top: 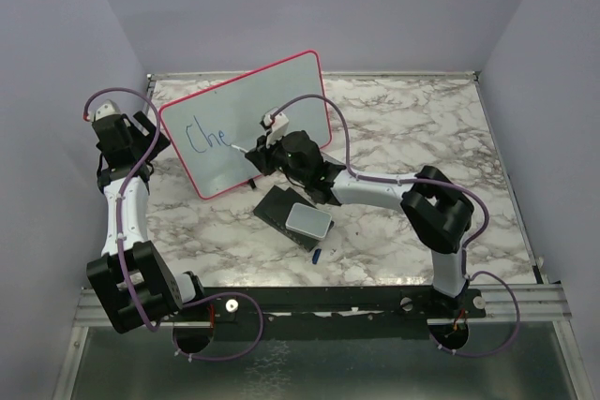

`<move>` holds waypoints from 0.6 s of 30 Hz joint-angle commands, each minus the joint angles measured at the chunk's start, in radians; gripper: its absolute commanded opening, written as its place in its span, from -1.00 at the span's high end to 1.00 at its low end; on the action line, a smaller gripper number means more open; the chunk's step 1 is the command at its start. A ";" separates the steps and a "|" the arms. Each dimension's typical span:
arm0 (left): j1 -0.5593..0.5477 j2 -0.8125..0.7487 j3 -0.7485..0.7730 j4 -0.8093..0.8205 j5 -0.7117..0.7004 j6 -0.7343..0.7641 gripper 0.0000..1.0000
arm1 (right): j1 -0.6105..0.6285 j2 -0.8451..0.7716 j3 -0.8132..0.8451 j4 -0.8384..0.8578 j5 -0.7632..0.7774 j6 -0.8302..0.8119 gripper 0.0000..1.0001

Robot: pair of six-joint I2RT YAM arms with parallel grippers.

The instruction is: Write a sentence on the whiteboard

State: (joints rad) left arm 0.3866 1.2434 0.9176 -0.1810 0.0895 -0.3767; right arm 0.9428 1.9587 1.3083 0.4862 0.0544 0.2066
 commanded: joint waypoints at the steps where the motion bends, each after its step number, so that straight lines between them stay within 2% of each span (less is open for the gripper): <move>1: 0.002 -0.025 -0.011 0.014 0.021 0.010 -0.66 | -0.001 -0.070 -0.045 0.051 0.030 -0.019 0.99; 8: 0.002 -0.025 -0.011 0.014 0.022 0.010 -0.66 | 0.000 -0.119 -0.067 0.068 0.022 -0.028 0.99; 18: 0.002 -0.025 -0.011 0.017 0.026 0.012 -0.66 | -0.008 -0.070 0.008 0.054 0.007 -0.032 0.99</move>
State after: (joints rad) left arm 0.3866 1.2415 0.9176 -0.1810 0.0898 -0.3767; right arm 0.9405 1.8687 1.2659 0.5285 0.0593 0.1890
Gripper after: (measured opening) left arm 0.830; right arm 0.093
